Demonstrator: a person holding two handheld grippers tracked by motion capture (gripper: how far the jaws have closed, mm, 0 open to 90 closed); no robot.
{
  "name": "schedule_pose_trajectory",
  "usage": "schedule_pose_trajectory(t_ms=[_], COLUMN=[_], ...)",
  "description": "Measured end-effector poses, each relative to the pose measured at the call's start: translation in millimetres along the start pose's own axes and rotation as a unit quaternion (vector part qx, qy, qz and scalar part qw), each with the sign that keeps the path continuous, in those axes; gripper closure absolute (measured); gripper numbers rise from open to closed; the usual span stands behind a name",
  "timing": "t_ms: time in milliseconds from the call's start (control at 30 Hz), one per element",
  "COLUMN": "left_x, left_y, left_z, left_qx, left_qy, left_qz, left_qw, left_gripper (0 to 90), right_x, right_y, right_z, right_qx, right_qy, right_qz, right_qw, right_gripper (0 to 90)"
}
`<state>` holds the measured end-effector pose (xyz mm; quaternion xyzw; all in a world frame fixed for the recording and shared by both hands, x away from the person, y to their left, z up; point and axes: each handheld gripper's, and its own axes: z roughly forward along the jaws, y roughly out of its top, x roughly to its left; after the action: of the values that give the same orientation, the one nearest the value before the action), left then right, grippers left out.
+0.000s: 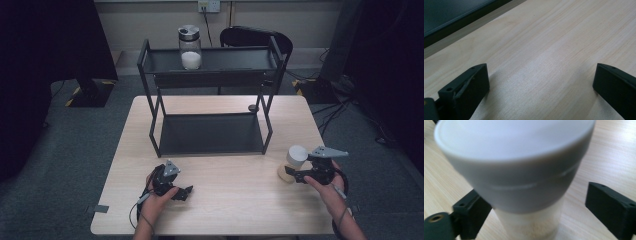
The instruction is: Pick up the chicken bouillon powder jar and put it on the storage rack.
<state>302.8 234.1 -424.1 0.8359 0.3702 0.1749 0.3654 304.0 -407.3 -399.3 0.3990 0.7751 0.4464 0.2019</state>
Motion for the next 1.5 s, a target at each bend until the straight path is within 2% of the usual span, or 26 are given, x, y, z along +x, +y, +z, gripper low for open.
schedule_pose_trajectory(t_ms=[100,167,333,467,600,900,1033,1133,1233,1500], left_x=[0.0,0.0,0.0,0.0,0.0,0.0,0.0,0.0,0.0,0.1], left_y=[0.0,0.0,0.0,0.0,0.0,0.0,-0.1,0.0,0.0,0.0], left_z=[0.0,0.0,0.0,0.0,0.0,0.0,0.0,0.0,0.0,0.0], left_qx=[0.0,0.0,0.0,0.0,0.0,0.0,0.0,0.0,0.0,0.0], left_qy=[0.0,0.0,0.0,0.0,0.0,0.0,0.0,0.0,0.0,0.0], left_qz=[0.0,0.0,0.0,0.0,0.0,0.0,0.0,0.0,0.0,0.0], left_qw=[1.0,1.0,1.0,1.0,1.0,1.0,1.0,1.0,1.0,1.0], left_gripper=[0.0,0.0,0.0,0.0,0.0,0.0,0.0,0.0,0.0,0.0], right_x=[-3.5,-4.7,-8.8,-8.1,-7.3,3.9,4.2,7.3,5.4,6.0], right_y=[-1.5,0.6,1.0,1.2,2.3,9.1,12.2,15.1,20.3,48.7], right_z=[2.7,4.9,9.7,13.0,14.2,11.2,10.5,8.9,5.6,2.1], right_qx=[-0.012,-0.009,-0.014,-0.016,-0.024,-0.029,-0.027,-0.029,-0.036,-0.032], right_qy=[0.009,0.011,0.028,0.03,0.034,0.014,0.011,0.002,0.007,0.022], right_qz=[0.007,0.011,0.001,-0.005,-0.011,-0.034,-0.026,-0.037,-0.028,-0.037], right_qw=[0.9999,0.9998,0.9995,0.9994,0.9991,0.9989,0.9992,0.9989,0.9989,0.9985], right_gripper=[13.8,14.8,22.3,25.7,33.2,35.8,36.1,36.1,36.1,36.2])
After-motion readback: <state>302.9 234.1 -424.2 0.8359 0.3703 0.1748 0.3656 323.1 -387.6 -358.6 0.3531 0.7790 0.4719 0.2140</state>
